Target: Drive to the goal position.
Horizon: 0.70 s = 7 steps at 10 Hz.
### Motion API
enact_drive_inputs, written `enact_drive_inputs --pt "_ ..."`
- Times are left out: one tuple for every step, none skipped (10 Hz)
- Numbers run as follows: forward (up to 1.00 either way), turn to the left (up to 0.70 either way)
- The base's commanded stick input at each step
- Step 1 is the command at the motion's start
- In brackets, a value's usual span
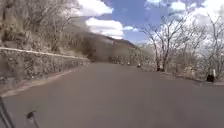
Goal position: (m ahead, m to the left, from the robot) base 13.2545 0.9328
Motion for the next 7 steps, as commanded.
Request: enact_drive_inputs --pt "0.70 0.00" --pt "0.70 0.00" --pt "0.70 0.00" --pt "0.70 0.00" --pt "0.70 0.00" --pt "0.70 0.00" --pt "0.70 0.23"
